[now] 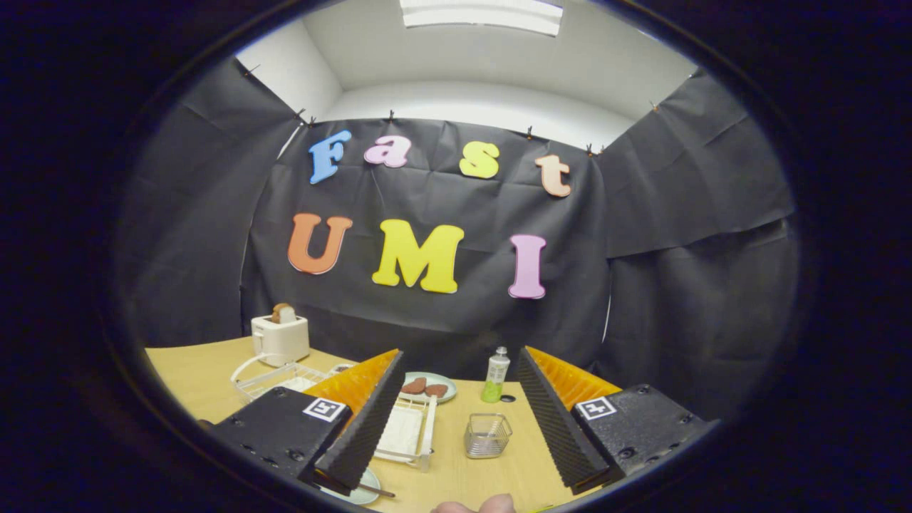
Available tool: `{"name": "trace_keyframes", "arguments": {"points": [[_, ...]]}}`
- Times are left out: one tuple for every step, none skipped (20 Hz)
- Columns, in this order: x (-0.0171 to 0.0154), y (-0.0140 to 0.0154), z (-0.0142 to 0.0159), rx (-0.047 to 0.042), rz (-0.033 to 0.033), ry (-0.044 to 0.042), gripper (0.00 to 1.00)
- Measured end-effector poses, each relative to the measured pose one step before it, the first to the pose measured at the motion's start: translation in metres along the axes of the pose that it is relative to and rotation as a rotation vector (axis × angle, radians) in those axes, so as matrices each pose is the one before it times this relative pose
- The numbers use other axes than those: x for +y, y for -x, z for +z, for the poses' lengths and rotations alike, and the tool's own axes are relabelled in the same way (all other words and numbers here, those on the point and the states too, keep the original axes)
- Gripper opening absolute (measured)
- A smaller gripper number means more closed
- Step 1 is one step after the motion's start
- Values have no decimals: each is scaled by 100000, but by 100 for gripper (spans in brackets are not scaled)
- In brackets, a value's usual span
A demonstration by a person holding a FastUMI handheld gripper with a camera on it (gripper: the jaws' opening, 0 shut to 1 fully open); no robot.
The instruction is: Take the plate from the dish rack, then take the spoon from the basket and place it into the plate.
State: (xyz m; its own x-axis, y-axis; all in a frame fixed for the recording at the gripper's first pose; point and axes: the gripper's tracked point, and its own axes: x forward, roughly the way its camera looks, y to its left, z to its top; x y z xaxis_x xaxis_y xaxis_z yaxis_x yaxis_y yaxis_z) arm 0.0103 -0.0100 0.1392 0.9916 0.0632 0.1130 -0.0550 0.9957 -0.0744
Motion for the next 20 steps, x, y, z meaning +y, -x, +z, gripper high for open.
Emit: {"name": "trace_keyframes", "arguments": {"points": [[628,785,234,-1452,135,-1093,100],[591,766,47,-1136,-246,-795,100],[554,619,-191,-908,-124,-273,100],[589,532,-423,-462,-341,-257,100],[760,437,-518,650,266,-938,100],[842,509,-1169,2291,1243,-1556,100],[860,363,-876,1767,1878,-2250,100],[533,142,-776,2017,933,-1759,100],[304,164,-635,840,408,-1014,100],[177,76,-310,-165,-332,-250,100],[249,104,-226,-561,-232,609,100],[473,127,-271,-449,103,996,100],[448,115,-170,-160,488,1018,100],[427,150,-143,-289,351,501,100],[302,26,38,-247,227,-2,100],[157,143,-1,-352,240,-99,100],[124,84,76,-350,-61,45,100],[31,77,-22,-263,-27,246,100],[38,65,100,-296,-73,432,100],[30,-78,34,-171,-6,372,100]]}}
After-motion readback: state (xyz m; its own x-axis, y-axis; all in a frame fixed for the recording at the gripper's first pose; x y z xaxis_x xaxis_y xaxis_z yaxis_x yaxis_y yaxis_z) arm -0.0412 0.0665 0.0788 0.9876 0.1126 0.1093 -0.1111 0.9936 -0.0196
